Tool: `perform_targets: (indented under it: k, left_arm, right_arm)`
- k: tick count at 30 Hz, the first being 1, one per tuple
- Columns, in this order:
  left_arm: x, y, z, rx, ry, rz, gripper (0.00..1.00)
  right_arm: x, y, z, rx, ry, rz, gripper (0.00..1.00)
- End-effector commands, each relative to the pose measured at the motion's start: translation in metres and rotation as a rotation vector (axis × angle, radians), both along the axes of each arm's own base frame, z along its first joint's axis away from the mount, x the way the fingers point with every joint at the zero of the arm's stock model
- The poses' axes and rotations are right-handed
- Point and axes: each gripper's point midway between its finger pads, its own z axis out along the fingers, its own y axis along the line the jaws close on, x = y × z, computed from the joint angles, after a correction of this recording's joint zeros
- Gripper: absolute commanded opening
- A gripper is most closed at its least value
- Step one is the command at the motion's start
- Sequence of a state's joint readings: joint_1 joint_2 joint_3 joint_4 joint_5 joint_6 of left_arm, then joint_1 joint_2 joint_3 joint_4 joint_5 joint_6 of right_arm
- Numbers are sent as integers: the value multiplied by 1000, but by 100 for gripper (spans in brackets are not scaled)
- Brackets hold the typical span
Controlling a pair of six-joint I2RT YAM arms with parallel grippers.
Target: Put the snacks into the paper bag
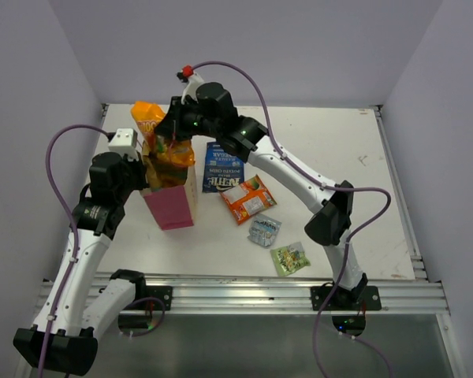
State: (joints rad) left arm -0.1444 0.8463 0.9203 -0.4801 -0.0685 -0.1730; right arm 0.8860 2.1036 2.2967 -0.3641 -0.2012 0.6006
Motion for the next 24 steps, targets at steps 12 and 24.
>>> perform_targets:
  k: [12,24]
  left_arm:
    - [-1,-5,3,-29,-4,-12,0]
    - [-2,-3,2,-21,4,-6,0]
  right_arm:
    - [-7,20,76,235,-94,19,0]
    - [9,24,78,244,-143,-20,0]
